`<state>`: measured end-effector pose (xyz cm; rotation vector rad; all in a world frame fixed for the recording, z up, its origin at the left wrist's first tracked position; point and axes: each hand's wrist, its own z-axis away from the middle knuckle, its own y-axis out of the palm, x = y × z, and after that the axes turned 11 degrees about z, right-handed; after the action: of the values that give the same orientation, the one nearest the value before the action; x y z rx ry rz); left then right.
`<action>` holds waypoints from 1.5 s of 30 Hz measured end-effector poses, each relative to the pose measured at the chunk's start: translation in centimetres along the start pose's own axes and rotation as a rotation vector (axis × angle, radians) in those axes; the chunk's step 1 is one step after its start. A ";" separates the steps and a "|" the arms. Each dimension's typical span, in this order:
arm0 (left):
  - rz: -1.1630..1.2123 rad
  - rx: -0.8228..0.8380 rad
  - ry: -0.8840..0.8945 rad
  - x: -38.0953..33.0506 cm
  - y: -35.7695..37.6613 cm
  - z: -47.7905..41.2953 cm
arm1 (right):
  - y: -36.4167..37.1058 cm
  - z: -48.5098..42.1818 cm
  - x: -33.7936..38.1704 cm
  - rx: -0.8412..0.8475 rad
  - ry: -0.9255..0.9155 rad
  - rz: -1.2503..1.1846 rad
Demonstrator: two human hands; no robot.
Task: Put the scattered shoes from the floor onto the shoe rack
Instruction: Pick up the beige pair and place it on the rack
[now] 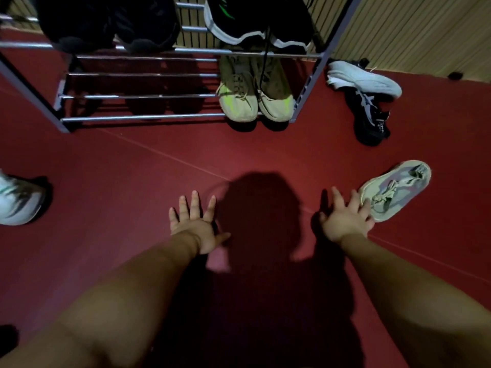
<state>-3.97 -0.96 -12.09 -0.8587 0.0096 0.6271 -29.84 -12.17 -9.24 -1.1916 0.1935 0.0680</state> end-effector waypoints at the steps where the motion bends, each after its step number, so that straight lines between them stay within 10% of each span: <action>1: 0.013 -0.009 0.001 -0.8 -0.1 -0.4 | -0.6 -0.9 -0.2 0.001 0.056 -0.039; 10: 0.247 0.007 -0.211 -8.2 -2.0 -6.0 | -0.2 -9.8 -5.1 0.104 0.478 -0.217; 18: 0.284 0.014 -0.294 -9.1 -2.3 -7.0 | 1.3 -10.5 -3.9 0.031 0.486 -0.241; 34: -0.111 -0.015 0.191 0.5 -4.1 -2.5 | 2.6 5.3 7.5 -0.255 -0.349 -0.052; 45: -0.013 -0.002 -0.164 18.6 -0.4 6.8 | 1.5 15.7 24.1 -0.208 -0.767 -0.030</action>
<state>9.93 13.16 -11.99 -0.8070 -0.1452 0.6838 -4.65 1.79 -9.48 -1.2947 -0.5157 0.5183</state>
